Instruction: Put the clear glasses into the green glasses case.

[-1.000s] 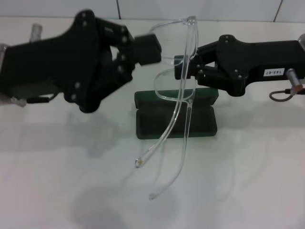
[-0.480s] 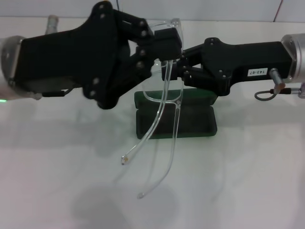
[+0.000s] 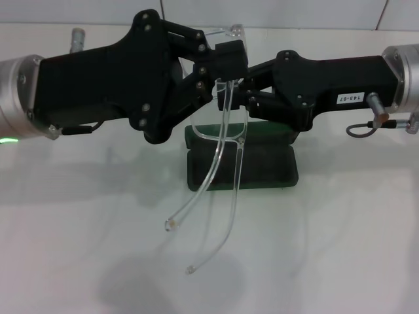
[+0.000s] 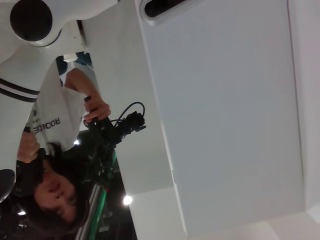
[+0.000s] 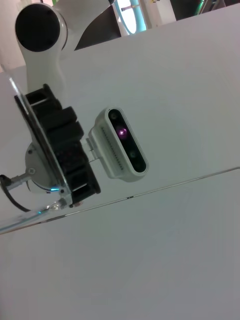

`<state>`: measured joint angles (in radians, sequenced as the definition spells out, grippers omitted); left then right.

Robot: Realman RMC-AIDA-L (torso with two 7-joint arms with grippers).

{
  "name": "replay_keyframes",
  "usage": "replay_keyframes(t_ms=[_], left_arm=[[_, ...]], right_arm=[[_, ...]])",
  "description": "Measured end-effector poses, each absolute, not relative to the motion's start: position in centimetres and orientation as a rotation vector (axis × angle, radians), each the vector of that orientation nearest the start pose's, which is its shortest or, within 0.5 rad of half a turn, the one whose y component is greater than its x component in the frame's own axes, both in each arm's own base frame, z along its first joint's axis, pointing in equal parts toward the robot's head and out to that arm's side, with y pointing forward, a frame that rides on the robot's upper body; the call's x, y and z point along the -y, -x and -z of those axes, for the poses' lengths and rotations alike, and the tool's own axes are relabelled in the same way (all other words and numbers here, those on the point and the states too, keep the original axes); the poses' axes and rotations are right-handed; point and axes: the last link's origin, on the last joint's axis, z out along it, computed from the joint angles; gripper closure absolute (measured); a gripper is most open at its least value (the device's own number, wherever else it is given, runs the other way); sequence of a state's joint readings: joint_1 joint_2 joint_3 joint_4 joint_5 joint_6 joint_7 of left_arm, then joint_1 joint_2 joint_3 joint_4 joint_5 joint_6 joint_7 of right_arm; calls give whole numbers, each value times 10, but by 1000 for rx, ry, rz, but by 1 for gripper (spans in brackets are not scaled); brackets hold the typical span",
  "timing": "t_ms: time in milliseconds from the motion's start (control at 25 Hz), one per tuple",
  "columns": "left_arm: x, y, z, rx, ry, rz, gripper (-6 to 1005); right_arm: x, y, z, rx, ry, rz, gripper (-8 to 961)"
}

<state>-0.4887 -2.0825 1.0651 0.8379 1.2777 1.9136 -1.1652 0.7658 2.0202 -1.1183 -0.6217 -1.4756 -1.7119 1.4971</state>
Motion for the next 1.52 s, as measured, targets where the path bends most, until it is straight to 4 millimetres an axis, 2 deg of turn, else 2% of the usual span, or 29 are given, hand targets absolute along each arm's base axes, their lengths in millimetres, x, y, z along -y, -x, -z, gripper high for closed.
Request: replay_keyframes(t_ms=[440, 800, 1520], left_arm=[[-296, 153, -36, -267, 2666, 1486, 972], [-298, 164, -31, -253, 2601, 1407, 973], [-299, 165, -35, -259, 2559, 1417, 973]], right_arm=[[-354, -118, -2, -254, 3017, -1215, 857], [-355, -117, -4, -278, 2986, -1258, 857], [-366, -118, 0, -323, 2933, -1197, 857]])
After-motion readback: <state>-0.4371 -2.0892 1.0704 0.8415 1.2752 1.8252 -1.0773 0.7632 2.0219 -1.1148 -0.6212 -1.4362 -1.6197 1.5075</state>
